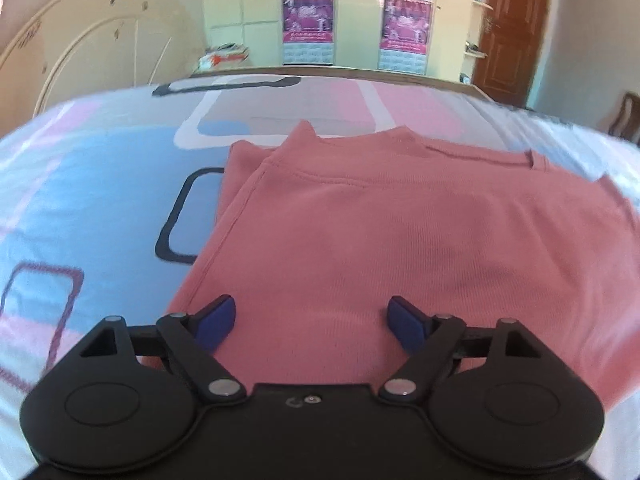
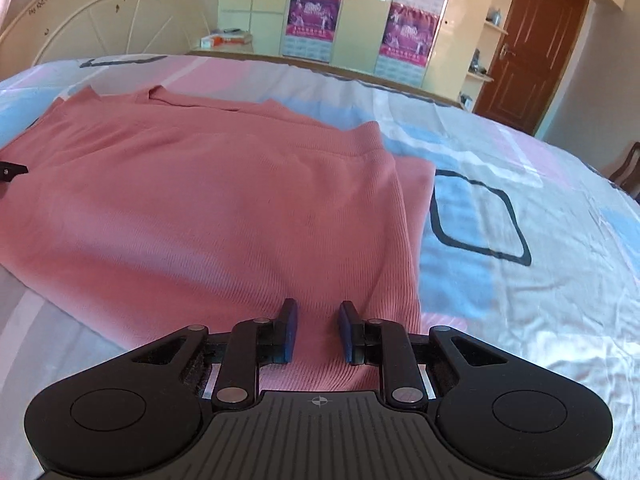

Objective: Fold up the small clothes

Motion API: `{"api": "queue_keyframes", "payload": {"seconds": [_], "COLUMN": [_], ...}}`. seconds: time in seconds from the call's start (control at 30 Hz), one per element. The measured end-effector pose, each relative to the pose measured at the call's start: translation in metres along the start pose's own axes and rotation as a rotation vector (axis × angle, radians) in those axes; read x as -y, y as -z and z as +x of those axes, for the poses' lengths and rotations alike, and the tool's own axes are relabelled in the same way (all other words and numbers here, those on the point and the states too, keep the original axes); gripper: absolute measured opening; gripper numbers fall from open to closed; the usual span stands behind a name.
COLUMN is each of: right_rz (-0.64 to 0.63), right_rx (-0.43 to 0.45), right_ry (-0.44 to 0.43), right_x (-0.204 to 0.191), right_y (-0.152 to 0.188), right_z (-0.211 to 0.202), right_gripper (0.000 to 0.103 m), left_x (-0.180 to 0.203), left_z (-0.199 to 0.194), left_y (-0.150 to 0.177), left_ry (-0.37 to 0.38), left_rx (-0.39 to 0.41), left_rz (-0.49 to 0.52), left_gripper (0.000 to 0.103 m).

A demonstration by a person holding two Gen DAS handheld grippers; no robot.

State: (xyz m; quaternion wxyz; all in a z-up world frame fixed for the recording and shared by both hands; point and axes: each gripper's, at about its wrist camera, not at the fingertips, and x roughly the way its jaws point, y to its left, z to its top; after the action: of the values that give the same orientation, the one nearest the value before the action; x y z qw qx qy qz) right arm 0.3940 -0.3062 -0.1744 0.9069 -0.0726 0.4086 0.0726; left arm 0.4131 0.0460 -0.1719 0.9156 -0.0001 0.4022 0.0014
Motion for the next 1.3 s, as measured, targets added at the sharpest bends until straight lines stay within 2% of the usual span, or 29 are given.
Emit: {"api": "queue_keyframes", "payload": {"seconds": [0.13, 0.27, 0.37, 0.43, 0.5, 0.67, 0.83, 0.97, 1.1, 1.3], "right_rz": [0.089, 0.086, 0.059, 0.058, 0.062, 0.105, 0.121, 0.106, 0.115, 0.089], "right_rx": [0.068, 0.111, 0.099, 0.068, 0.031, 0.023, 0.058, 0.102, 0.145, 0.169], "right_ry": [-0.085, -0.116, -0.111, -0.103, -0.08, -0.075, -0.097, -0.123, -0.166, -0.215], "right_x": [-0.01, -0.032, -0.046, -0.05, -0.048, -0.038, -0.04, -0.046, -0.051, -0.068], "right_y": [-0.006, -0.015, -0.014, -0.009, 0.0, 0.013, 0.011, -0.002, -0.025, -0.057], "right_z": [-0.023, -0.031, -0.028, -0.022, -0.015, -0.021, -0.036, -0.044, -0.042, -0.022], "right_gripper": [0.022, 0.022, 0.025, 0.035, 0.039, 0.039, 0.04, 0.04, 0.04, 0.04], "left_x": [0.013, 0.032, 0.037, 0.038, 0.037, 0.037, 0.037, 0.044, 0.05, 0.04], "left_z": [-0.014, -0.019, -0.016, -0.011, -0.008, -0.012, -0.021, -0.028, -0.019, 0.012], "left_y": [-0.002, 0.002, 0.01, 0.016, 0.021, 0.026, 0.021, 0.008, -0.008, -0.013], "left_ry": [0.031, 0.037, 0.024, 0.014, 0.008, 0.003, 0.006, 0.016, 0.019, -0.047], "left_rx": [0.014, 0.005, -0.021, -0.052, -0.068, -0.063, -0.051, -0.004, 0.002, -0.032], "left_rz": [0.011, 0.032, 0.028, 0.029, 0.029, 0.043, 0.026, 0.045, 0.033, -0.015], "left_gripper": [0.081, 0.082, 0.083, 0.084, 0.085, 0.086, 0.086, 0.086, 0.086, 0.088]}}
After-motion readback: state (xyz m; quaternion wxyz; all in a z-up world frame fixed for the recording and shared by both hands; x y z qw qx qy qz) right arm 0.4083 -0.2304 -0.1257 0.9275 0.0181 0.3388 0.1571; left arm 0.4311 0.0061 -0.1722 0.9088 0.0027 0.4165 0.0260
